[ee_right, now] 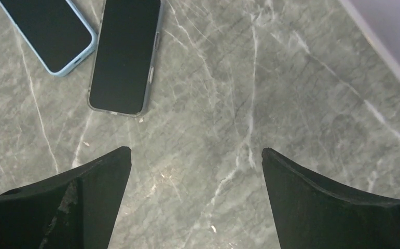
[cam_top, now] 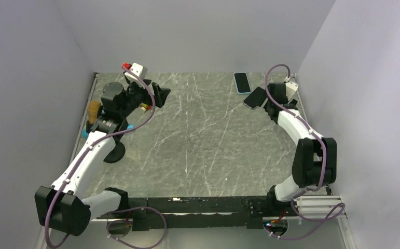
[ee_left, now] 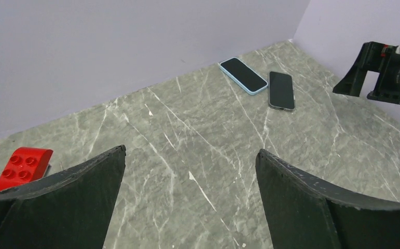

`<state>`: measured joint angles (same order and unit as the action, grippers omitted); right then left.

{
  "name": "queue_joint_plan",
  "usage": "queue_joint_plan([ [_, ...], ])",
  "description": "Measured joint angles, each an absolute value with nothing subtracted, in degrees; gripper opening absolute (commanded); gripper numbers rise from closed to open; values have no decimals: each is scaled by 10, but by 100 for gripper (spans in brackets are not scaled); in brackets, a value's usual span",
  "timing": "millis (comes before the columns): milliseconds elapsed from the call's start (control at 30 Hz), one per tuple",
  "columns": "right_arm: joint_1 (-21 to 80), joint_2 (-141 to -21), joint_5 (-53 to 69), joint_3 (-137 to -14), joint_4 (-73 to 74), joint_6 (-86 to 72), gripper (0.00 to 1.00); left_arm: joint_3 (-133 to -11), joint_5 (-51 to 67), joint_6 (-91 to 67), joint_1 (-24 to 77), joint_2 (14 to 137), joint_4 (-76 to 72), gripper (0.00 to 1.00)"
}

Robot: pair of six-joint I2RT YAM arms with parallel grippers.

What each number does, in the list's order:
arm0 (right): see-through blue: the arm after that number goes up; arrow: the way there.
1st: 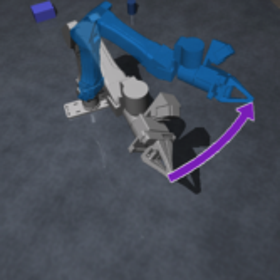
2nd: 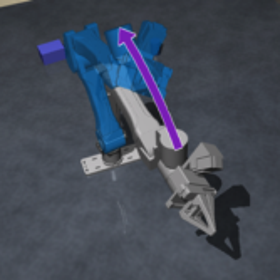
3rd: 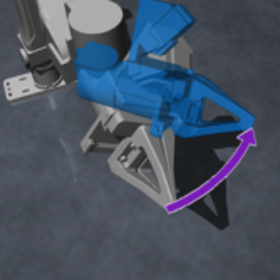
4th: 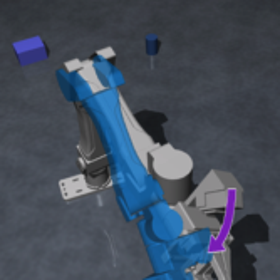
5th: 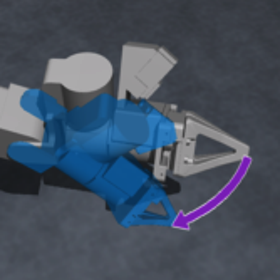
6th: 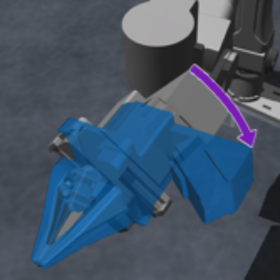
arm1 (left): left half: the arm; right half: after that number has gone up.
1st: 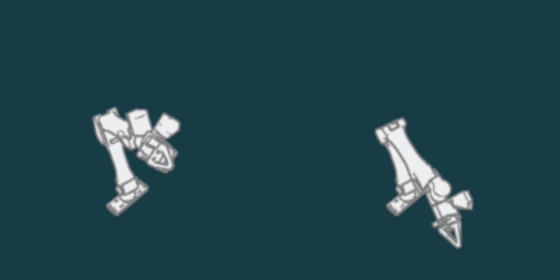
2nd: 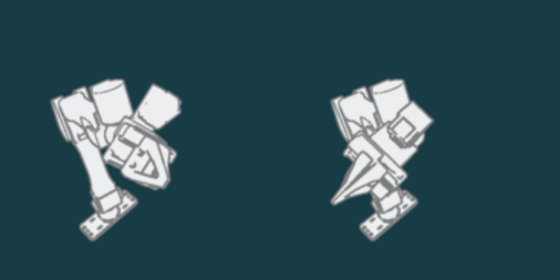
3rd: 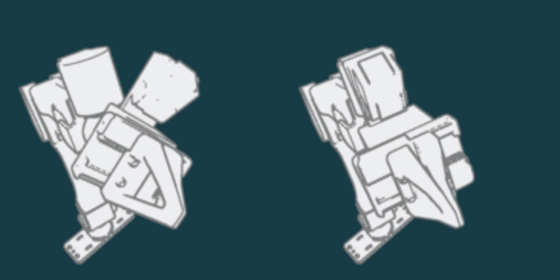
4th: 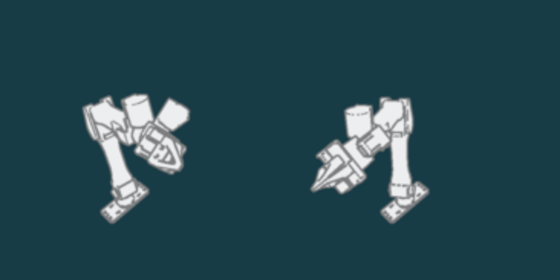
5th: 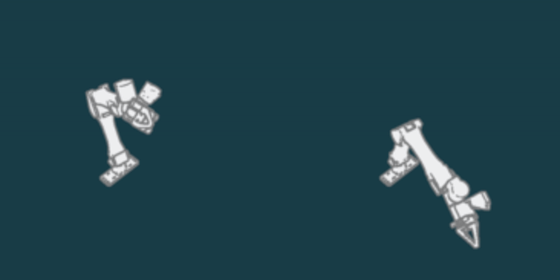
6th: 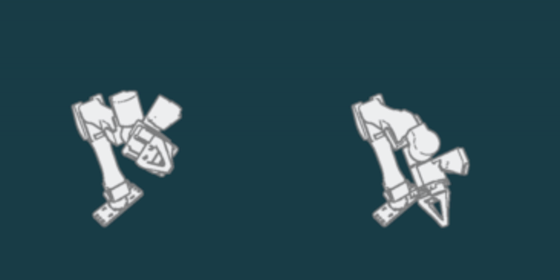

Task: Take the phone out of the phone case
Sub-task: Move the phone to the center of the board.

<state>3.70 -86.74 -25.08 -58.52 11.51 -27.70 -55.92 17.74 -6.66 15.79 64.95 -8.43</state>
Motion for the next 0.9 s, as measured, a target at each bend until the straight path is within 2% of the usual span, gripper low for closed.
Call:
queue_joint_plan([
  [200, 2, -971, -183, -673, 137, -328, 100, -620, 164, -99, 151, 646, 4, 99],
  [467, -15, -1108, -118, -759, 155, -359, 100, -571, 180, -164, 113, 601, 17, 99],
  [667, -14, -1189, -108, -853, 190, -353, 100, -535, 188, -172, 115, 580, 5, 99],
  [900, 3, -1250, -122, -934, 234, -338, 100, -569, 180, -150, 140, 620, 50, 99],
])
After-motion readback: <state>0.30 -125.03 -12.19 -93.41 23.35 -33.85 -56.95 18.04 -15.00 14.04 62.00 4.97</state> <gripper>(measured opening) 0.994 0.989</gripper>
